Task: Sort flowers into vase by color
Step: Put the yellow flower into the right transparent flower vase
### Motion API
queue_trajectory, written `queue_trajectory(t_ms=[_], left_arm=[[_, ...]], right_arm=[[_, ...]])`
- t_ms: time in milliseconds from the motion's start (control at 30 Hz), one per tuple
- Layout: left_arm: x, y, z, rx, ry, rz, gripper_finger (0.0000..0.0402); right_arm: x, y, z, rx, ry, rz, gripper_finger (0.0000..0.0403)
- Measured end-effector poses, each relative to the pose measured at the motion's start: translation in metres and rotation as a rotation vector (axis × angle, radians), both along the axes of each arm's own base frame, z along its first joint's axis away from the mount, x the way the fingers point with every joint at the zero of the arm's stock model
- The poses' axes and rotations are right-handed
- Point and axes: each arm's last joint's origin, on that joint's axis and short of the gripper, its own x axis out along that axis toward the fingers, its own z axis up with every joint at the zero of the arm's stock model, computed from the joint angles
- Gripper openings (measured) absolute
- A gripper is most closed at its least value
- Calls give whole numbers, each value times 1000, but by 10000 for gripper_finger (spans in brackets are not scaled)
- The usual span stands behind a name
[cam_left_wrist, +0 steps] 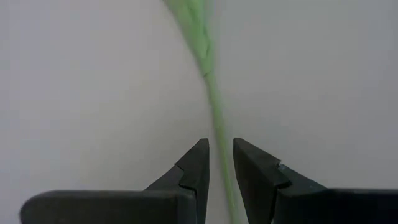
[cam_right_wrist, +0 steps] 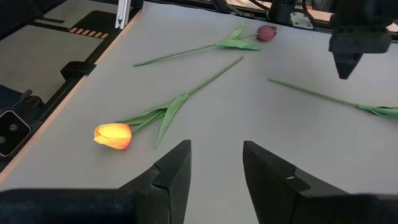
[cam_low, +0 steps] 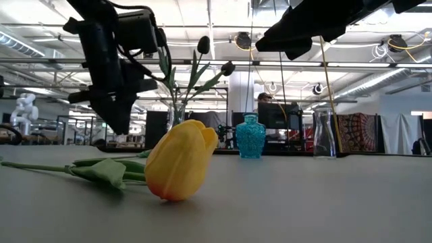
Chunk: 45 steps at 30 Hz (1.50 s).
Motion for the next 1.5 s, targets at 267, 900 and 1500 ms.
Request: queue_trajectory(t_ms=[267,900,1500], left_arm=[[2,1,1,33,-19,10,80],[8,-38,-5,-28,-61,6,80],[10,-34,-30,-28,104,1,80]], right_arm=[[0,0,0,0,0,0,137],[0,0,0,-10,0,6,137],[0,0,0,-16,-2,9,137]])
